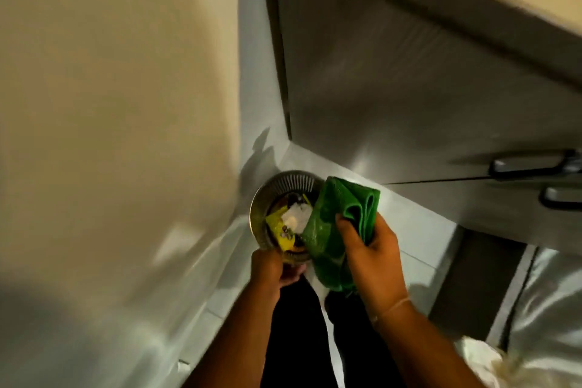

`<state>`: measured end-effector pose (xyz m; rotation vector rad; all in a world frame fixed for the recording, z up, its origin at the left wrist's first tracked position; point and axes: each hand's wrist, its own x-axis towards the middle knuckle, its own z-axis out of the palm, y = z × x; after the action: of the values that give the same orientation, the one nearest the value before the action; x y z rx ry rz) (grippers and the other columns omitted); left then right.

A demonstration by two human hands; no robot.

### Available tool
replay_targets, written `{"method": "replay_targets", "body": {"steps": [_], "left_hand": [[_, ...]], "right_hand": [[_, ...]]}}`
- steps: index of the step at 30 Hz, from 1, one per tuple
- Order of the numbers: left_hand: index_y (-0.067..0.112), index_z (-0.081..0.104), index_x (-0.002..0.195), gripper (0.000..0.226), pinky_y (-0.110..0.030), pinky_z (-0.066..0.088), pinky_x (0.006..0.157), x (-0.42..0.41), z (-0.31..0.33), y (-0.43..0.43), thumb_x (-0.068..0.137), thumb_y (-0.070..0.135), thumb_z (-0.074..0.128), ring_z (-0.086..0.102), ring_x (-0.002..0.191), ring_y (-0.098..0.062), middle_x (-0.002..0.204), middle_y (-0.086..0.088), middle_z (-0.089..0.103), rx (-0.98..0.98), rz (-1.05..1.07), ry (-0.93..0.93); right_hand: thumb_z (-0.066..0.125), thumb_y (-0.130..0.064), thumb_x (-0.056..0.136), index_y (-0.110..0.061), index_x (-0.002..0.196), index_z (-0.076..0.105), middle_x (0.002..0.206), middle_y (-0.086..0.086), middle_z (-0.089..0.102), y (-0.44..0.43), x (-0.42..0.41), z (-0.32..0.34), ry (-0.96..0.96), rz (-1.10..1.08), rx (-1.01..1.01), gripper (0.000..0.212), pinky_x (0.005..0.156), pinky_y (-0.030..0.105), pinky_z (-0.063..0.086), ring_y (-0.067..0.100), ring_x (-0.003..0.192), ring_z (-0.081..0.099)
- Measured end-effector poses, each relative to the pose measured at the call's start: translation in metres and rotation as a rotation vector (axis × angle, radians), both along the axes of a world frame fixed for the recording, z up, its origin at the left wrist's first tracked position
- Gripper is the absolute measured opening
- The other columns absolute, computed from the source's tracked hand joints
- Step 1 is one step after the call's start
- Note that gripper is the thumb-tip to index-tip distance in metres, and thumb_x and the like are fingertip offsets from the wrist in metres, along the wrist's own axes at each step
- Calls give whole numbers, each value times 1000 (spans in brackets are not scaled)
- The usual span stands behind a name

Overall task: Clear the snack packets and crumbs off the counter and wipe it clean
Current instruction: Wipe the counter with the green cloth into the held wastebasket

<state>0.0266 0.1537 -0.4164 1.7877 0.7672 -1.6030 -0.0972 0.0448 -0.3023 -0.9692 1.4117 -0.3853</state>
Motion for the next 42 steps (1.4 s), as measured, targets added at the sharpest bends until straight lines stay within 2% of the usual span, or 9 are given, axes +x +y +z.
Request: {"method": "replay_targets", "body": {"steps": [3,7,16,24,28,31,34,37,42], "left_hand": [[1,65,74,25,-34,53,59,15,68,14,98,0,57,67,37,-23,51,-16,71,24,-114,-34],[-4,75,62,51,-26,52,44,22,160,25,104,12,51,66,43,-28,73,-30,74,-45,-229,-99],[2,76,78,45,-22,51,44,11,312,-8,106,26,50,62,43,-22,72,-27,77,-177,-287,-224],[-1,73,85,31,-19,49,38,8,365,-31,95,11,46,57,30,-17,66,-25,77,-220,-315,-367],[-2,73,93,34,-18,46,37,3,372,-48,97,13,43,54,29,-16,64,-23,76,-225,-377,-386],[-2,73,90,37,-16,44,37,-4,375,-63,100,14,40,53,28,-14,57,-19,74,-207,-430,-377],[-2,75,99,42,-15,43,38,-13,369,-76,102,19,39,55,29,-13,60,-18,74,-189,-497,-365],[2,72,97,37,-16,43,36,-25,363,-88,101,19,40,56,29,-14,57,-18,73,-176,-538,-353],[5,67,90,36,-18,44,34,-43,351,-102,100,13,33,58,29,-16,54,-17,72,-137,-586,-337]], "right_hand": [[67,-22,101,-35,116,71,110,-14,80,12,1,67,-96,-68,1,20,79,21,64,4,101,77],[64,-20,103,-33,119,70,112,-9,80,8,11,142,-170,-95,-35,21,86,26,64,9,109,75],[66,-22,104,-10,127,70,116,5,78,-46,7,258,-183,-131,-143,26,99,42,62,20,110,75],[75,-21,98,-12,96,78,92,8,79,-129,-62,325,-286,-318,-292,10,76,37,62,23,85,74],[78,-22,93,-20,74,69,68,-12,68,-194,-121,337,-102,-522,-525,21,63,24,52,-1,65,59],[74,-30,87,-19,64,58,64,-4,51,-232,-157,330,158,-549,-727,31,59,29,40,-4,56,39],[66,-19,84,-5,74,62,72,17,55,-257,-175,293,426,-302,-842,18,67,39,43,12,68,49],[65,-7,88,3,108,77,107,22,75,-259,-168,256,495,79,-748,25,94,43,55,33,99,67],[65,-23,94,-23,156,54,167,4,44,-247,-155,223,644,390,-851,62,129,51,27,31,157,35]]}}
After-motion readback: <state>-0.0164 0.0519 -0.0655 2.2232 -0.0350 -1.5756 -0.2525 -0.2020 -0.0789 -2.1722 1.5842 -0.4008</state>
